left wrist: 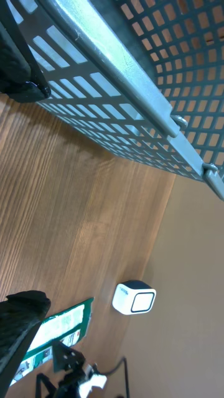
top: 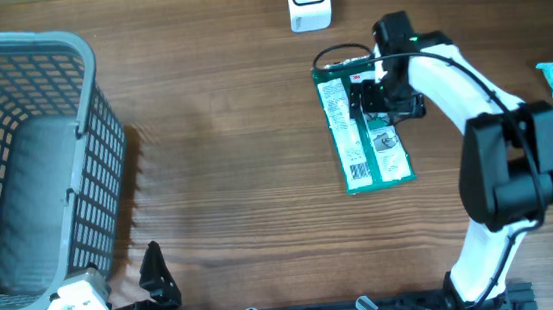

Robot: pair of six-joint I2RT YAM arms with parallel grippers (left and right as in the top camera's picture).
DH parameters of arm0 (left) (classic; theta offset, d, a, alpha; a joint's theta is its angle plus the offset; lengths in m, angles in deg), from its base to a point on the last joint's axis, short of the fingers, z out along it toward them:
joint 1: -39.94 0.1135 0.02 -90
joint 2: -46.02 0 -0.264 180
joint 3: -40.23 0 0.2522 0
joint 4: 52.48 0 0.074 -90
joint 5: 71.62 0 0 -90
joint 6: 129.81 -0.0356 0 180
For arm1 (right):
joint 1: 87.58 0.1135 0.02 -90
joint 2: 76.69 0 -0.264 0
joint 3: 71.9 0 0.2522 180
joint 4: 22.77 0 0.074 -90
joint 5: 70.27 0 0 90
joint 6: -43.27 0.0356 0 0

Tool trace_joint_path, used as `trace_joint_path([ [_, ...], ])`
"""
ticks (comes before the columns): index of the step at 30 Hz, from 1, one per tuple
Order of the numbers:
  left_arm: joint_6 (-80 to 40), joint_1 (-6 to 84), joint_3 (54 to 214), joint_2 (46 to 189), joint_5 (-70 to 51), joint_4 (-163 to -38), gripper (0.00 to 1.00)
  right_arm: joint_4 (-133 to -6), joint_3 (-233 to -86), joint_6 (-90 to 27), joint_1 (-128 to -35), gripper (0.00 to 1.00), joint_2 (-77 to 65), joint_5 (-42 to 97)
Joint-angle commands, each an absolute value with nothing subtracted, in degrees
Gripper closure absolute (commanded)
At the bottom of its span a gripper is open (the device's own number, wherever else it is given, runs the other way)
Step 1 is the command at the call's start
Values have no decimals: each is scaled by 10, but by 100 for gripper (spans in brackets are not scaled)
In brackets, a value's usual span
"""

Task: Scan the item barcode
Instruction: 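Lift the glove pack and swing it up toward the scanner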

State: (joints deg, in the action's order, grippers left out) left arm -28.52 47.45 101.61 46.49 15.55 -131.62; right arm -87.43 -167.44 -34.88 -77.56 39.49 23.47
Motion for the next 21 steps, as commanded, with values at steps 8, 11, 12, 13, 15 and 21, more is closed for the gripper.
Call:
trace_joint_path([
  [8, -282, 472, 1017, 463, 157, -1314, 0, -873, -1667, -410, -774, 29, 486, 286],
  [11, -282, 472, 1017, 463, 157, -1314, 0, -871, -1667, -410, -776, 19, 486, 289],
  [12, -282, 472, 1017, 463, 157, -1314, 0, -871, -1668, -410, -776, 19, 486, 291],
  [13, -282, 472, 1017, 463, 157, -1314, 0, -872, -1668, -410, -778, 23, 486, 298],
  [15, -282, 472, 1017, 463, 157, -1314, 0, -877, -1668, -426, -783, 31, 486, 327],
  [21, -282, 472, 1017, 463, 157, -1314, 0, -873, -1667, -473, -818, 35, 486, 432],
])
